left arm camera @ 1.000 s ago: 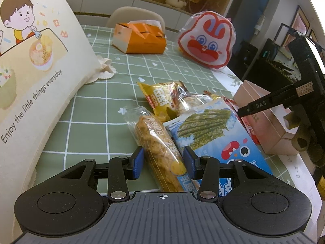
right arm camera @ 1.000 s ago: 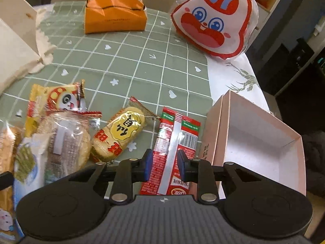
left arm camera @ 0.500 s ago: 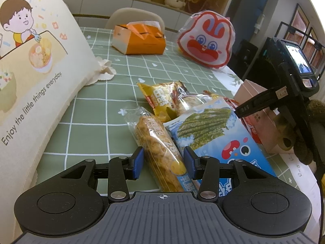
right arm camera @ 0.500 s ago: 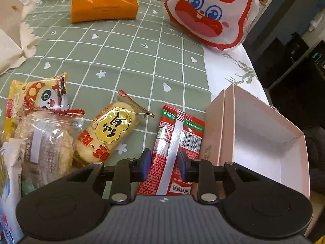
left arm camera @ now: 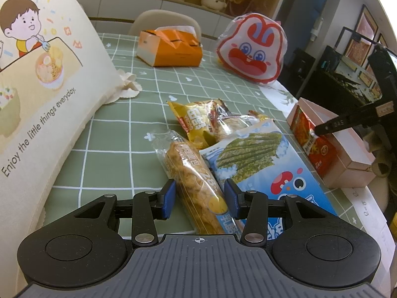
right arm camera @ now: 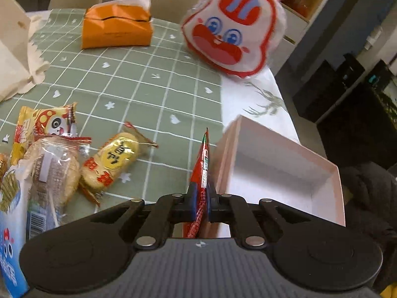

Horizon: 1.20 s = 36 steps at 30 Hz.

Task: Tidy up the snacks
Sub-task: 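Close the right gripper on the red sausage pack and lift it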

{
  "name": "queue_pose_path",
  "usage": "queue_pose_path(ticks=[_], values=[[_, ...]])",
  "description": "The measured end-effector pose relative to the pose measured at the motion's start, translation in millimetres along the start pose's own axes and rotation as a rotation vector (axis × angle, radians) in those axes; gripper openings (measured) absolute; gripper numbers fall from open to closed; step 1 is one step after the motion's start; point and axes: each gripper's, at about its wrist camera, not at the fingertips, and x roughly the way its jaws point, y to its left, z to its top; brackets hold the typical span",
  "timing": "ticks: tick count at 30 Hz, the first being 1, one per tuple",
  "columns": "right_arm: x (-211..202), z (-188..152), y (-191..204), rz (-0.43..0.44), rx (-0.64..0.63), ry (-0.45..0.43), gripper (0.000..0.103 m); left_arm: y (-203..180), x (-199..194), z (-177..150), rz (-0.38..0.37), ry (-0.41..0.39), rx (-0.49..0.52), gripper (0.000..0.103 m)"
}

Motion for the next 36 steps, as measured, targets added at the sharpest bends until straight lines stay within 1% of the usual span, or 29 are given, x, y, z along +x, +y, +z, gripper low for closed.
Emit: queue_pose_path(ticks=[3, 6, 8, 9, 10, 11, 14, 16, 18, 19, 20, 22, 23, 24, 28, 30, 32, 36], values=[[-0.5, -1.1, -4.8, 0.024, 0.020, 0.005, 0.008, 0.1, 0.0, 0.0, -0.001, 0.000, -0.001, 0.048], [3.4, 1.9, -1.2, 0.045, 0.029, 0.022, 0.010, -0.1, 0.1, -0.1, -0.003, 0.000, -0.003, 0.048], [8.1, 4.6, 5.7, 0.049, 0.022, 0.045, 0.021, -0.5, 0.1, -0.3, -0.002, 0.000, -0.003, 0.048], [12.7, 5.5, 11.8, 0.041, 0.008, 0.060, 0.023, 0.0, 0.0, -0.1, -0.002, 0.000, -0.003, 0.048], [16.9, 6.3, 16.4, 0.034, 0.000, 0.070, 0.029, 0.0, 0.1, 0.0, -0.002, 0.000, -0.003, 0.048], [21.8, 7.1, 22.2, 0.027, -0.010, 0.083, 0.032, -0.4, 0.0, -0.1, -0.001, 0.000, -0.003, 0.048], [37.1, 8.2, 40.9, 0.000, -0.047, 0.121, 0.033, -0.3, 0.0, -0.1, -0.002, 0.001, -0.004, 0.048], [38.8, 9.0, 50.9, -0.049, -0.079, 0.103, 0.033, 0.0, 0.1, 0.0, -0.003, 0.001, -0.003, 0.048], [40.1, 9.1, 54.4, -0.073, -0.096, 0.099, 0.032, 0.2, 0.1, 0.1, -0.003, 0.001, -0.003, 0.048], [39.5, 8.7, 54.5, -0.073, -0.104, 0.099, 0.028, 0.3, 0.2, 0.0, -0.004, 0.002, -0.004, 0.048], [36.9, 8.1, 53.5, -0.070, -0.107, 0.097, 0.019, -0.1, 0.0, -0.1, -0.005, 0.003, -0.004, 0.048], [26.6, 7.1, 48.2, -0.067, -0.102, 0.078, 0.010, -0.6, -0.1, -0.7, -0.005, 0.005, -0.004, 0.048], [21.1, 7.1, 44.3, -0.072, -0.103, 0.063, 0.009, -0.9, 0.0, -0.9, -0.003, 0.004, -0.001, 0.048], [14.2, 5.9, 38.4, -0.076, -0.101, 0.050, 0.009, -1.4, 0.1, -1.2, -0.001, 0.003, 0.001, 0.048], [-2.1, 0.7, 8.8, -0.072, -0.063, 0.046, 0.009, -1.1, 0.6, -1.0, -0.002, 0.003, -0.002, 0.048], [-4.4, -2.3, -4.8, -0.036, -0.029, 0.054, 0.007, -1.0, 1.1, -1.0, -0.003, 0.002, -0.002, 0.048], [-4.2, -4.6, -9.3, -0.032, -0.016, 0.054, 0.007, -1.0, 1.3, -1.2, -0.004, 0.001, -0.002, 0.048], [-1.4, -5.0, -4.3, -0.039, -0.024, 0.053, 0.010, -0.1, 1.3, -0.8, -0.007, 0.003, -0.008, 0.048]])
